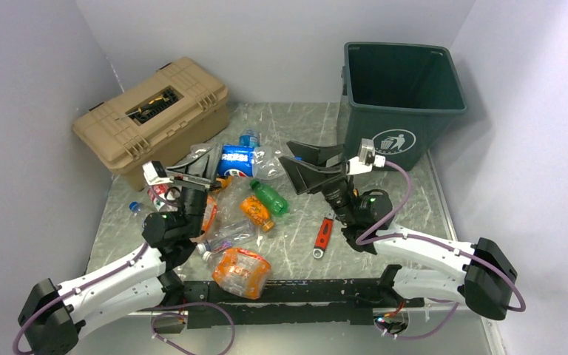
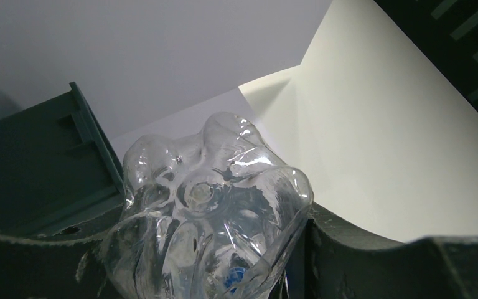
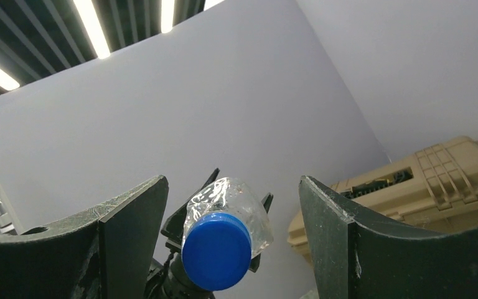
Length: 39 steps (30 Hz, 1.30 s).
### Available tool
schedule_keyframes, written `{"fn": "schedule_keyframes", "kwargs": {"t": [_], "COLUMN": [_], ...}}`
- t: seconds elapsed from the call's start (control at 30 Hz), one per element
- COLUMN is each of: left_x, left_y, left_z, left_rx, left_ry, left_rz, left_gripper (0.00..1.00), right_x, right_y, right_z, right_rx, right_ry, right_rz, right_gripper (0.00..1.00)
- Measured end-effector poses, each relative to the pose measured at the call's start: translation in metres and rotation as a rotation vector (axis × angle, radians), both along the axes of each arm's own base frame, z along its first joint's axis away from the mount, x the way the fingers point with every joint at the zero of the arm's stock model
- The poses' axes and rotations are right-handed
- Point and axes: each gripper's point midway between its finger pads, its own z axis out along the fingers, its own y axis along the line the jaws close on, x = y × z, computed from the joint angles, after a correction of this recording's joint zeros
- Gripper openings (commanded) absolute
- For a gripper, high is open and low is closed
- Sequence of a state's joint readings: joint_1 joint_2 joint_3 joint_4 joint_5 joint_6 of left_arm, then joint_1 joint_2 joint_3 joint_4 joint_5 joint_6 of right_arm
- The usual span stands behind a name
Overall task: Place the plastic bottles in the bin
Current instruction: Pick up the plastic bottle at the center of the board.
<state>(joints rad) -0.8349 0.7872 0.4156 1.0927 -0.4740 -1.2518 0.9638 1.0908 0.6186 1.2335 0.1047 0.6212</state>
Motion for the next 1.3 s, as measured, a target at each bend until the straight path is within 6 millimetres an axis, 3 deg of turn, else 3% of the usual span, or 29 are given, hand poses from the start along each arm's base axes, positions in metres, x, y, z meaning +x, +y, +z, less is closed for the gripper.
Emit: {"fn": "schedule_keyframes", "kwargs": {"t": [0.43,0.53,0.6,0.77,0.8,0.87,0.9,0.97,1.07,1.17,1.27,1.3], "left_x": [-0.001,-0.006,-0.011,-0.028,-0.032,-0.033,-0.032,-0.027,-0.016,-0.007,-0.004,-0.004], "left_y": [0.000,0.008,0.018,0.052,0.059,0.067,0.069,0.065,0.054,0.046,0.044,0.045], "left_z": [0.006,0.010,0.012,0.039,0.047,0.055,0.054,0.041,0.013,-0.012,-0.023,-0.024], "left_rx": [0.037,0.062,0.107,0.258,0.288,0.343,0.383,0.468,0.591,0.694,0.744,0.750], "left_ry": [-0.020,-0.037,-0.041,-0.030,-0.029,-0.013,0.000,0.033,0.090,0.140,0.161,0.163], "left_rz": [0.027,0.058,0.099,0.230,0.258,0.297,0.313,0.325,0.324,0.319,0.323,0.326], "left_gripper": [0.00,0.00,0.00,0.00,0.00,0.00,0.00,0.00,0.00,0.00,0.00,0.00], "right_x": [0.005,-0.002,-0.016,-0.049,-0.052,-0.051,-0.047,-0.032,-0.014,-0.008,-0.012,-0.008], "right_y": [0.006,-0.003,-0.023,-0.071,-0.076,-0.075,-0.069,-0.049,-0.022,-0.013,-0.019,-0.024], "right_z": [-0.005,-0.003,0.012,0.080,0.091,0.093,0.084,0.045,-0.037,-0.117,-0.149,-0.150], "right_rx": [-0.063,-0.117,-0.135,-0.170,-0.186,-0.243,-0.295,-0.431,-0.661,-0.872,-0.961,-0.959], "right_ry": [0.044,0.082,0.096,0.123,0.134,0.174,0.211,0.306,0.466,0.612,0.674,0.682], "right_rz": [0.000,0.000,0.001,0.000,0.000,-0.001,-0.002,-0.003,-0.003,-0.001,-0.002,-0.043], "right_gripper": [0.81,0.81,0.81,0.81,0.81,0.81,0.81,0.81,0.81,0.81,0.81,0.99]}}
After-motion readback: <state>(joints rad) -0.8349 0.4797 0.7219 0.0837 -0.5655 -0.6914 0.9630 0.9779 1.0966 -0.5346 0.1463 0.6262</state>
